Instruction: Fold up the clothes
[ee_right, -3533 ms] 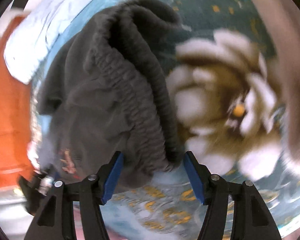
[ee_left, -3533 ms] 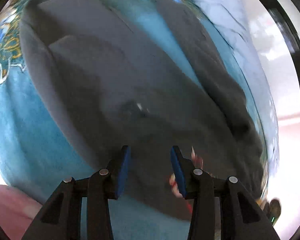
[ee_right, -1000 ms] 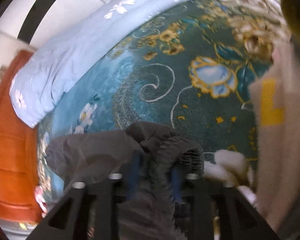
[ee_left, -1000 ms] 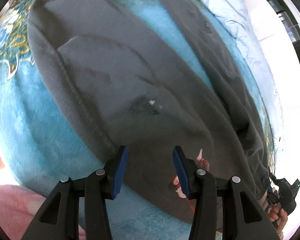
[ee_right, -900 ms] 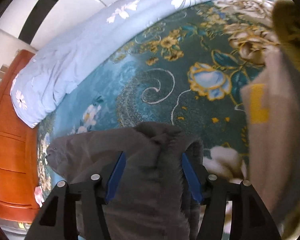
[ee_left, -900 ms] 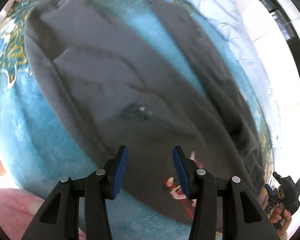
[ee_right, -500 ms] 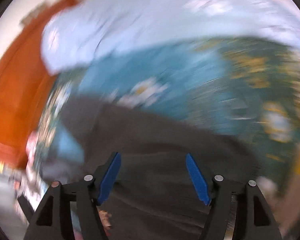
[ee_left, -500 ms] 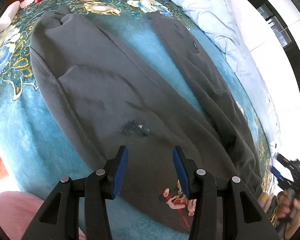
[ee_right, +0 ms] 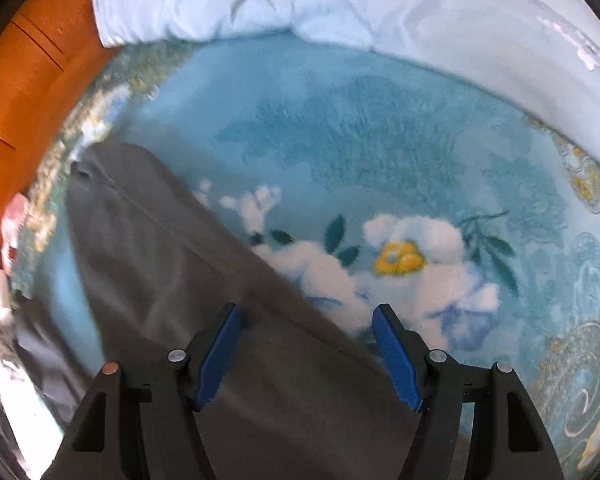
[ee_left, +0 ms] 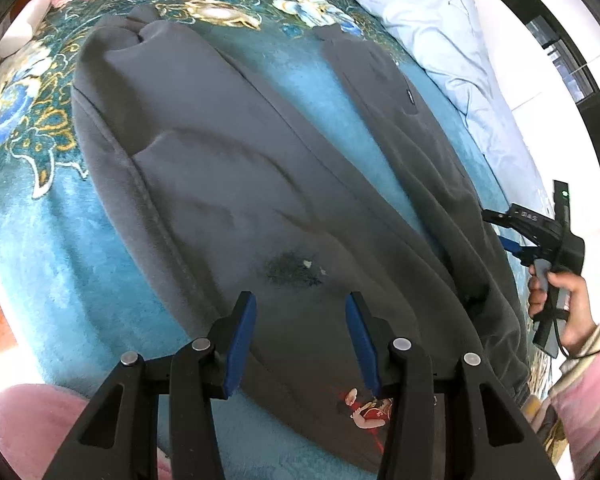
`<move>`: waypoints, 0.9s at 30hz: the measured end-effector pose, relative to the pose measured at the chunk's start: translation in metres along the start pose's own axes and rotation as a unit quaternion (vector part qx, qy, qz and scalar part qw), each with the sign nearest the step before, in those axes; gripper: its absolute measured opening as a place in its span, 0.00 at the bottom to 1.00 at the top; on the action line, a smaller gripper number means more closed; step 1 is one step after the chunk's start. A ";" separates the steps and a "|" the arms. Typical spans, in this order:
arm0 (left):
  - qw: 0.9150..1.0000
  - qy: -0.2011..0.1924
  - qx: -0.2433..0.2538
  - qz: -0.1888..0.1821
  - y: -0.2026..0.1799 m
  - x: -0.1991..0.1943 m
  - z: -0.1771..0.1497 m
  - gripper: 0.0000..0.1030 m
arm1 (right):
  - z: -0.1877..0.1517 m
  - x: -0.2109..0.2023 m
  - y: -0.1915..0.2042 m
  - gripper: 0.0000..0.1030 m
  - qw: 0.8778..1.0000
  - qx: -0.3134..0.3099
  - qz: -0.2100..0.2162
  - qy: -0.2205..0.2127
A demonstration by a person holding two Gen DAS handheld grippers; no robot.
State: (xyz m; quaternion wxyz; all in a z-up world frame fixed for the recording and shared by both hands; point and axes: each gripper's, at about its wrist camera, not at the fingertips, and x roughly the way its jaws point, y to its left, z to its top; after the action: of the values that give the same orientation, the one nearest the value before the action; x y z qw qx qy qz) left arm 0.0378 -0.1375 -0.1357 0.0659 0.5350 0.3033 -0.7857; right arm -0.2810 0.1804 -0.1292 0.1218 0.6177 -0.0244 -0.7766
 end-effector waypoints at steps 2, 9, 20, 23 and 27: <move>1.000 0.001 -0.001 -0.005 0.000 0.003 0.002 0.46 | -0.003 0.006 -0.003 0.67 1.000 0.000 -0.001 0.013; 1.000 -0.003 -0.008 -0.019 -0.001 0.007 0.008 0.43 | -0.023 0.000 0.014 0.13 0.998 -0.048 -0.037 0.026; 0.996 -0.016 -0.068 -0.053 0.025 -0.008 0.008 0.43 | -0.081 -0.117 0.099 0.06 0.988 -0.112 0.030 -0.100; 0.994 -0.028 -0.078 -0.073 0.030 -0.017 0.008 0.43 | -0.144 -0.142 0.162 0.06 0.965 -0.227 0.053 -0.121; 0.989 -0.040 -0.105 -0.093 0.042 -0.027 0.006 0.43 | -0.232 -0.121 0.214 0.06 0.932 -0.348 0.072 -0.077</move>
State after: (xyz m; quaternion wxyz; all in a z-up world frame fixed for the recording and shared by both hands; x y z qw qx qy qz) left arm 0.0623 -0.1809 -0.1280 0.0605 0.4629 0.4296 -0.7730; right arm 0.0018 0.0259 -0.0278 0.3822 0.4715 0.1936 -0.7708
